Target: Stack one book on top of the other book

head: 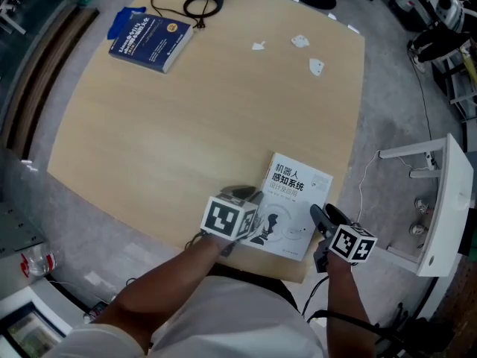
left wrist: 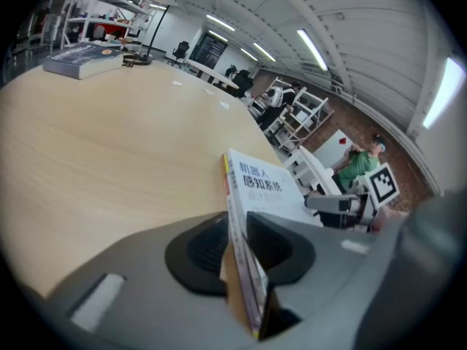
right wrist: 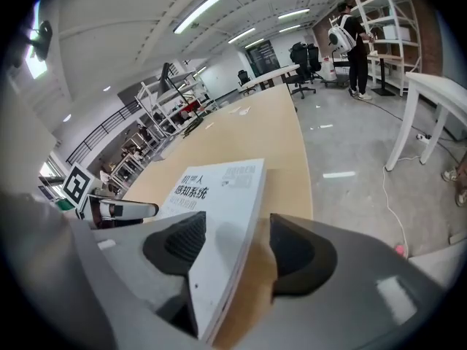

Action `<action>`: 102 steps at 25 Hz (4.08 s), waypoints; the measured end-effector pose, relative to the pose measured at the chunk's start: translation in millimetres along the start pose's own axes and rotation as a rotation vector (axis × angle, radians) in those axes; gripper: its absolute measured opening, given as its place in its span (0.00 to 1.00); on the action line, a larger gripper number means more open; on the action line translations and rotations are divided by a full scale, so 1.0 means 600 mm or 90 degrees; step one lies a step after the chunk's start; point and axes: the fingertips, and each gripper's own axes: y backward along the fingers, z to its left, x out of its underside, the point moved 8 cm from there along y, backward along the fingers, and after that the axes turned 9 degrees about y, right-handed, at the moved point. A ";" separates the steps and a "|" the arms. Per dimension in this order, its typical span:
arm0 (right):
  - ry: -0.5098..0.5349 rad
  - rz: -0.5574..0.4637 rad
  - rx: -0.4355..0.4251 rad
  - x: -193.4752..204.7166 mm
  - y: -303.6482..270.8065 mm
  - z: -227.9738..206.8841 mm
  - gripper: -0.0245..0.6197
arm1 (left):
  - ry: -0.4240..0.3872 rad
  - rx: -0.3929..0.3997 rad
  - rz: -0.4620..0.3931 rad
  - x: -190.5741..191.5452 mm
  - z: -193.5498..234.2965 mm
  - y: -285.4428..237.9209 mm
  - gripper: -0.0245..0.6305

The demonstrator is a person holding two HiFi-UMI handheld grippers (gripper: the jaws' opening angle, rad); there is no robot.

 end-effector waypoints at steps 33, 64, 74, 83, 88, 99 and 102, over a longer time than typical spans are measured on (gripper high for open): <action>-0.034 0.040 -0.022 0.144 0.053 0.082 0.40 | -0.047 0.044 0.055 0.158 -0.015 0.038 0.20; 0.191 -0.207 -0.104 0.309 0.418 0.257 0.04 | -0.205 0.030 -0.099 0.435 -0.225 0.277 0.04; 0.167 -0.251 -0.129 0.333 0.445 0.294 0.04 | -0.215 0.025 -0.106 0.453 -0.240 0.337 0.04; 0.128 -0.291 -0.076 0.305 0.429 0.354 0.04 | -0.292 0.076 -0.092 0.400 -0.205 0.379 0.04; 0.149 -0.284 -0.065 0.307 0.416 0.390 0.04 | -0.287 0.083 -0.093 0.398 -0.181 0.394 0.04; 0.176 -0.263 -0.065 0.313 0.414 0.404 0.04 | -0.274 0.099 -0.115 0.388 -0.184 0.409 0.04; 0.167 -0.260 -0.069 0.318 0.413 0.400 0.04 | -0.274 0.099 -0.120 0.386 -0.190 0.410 0.04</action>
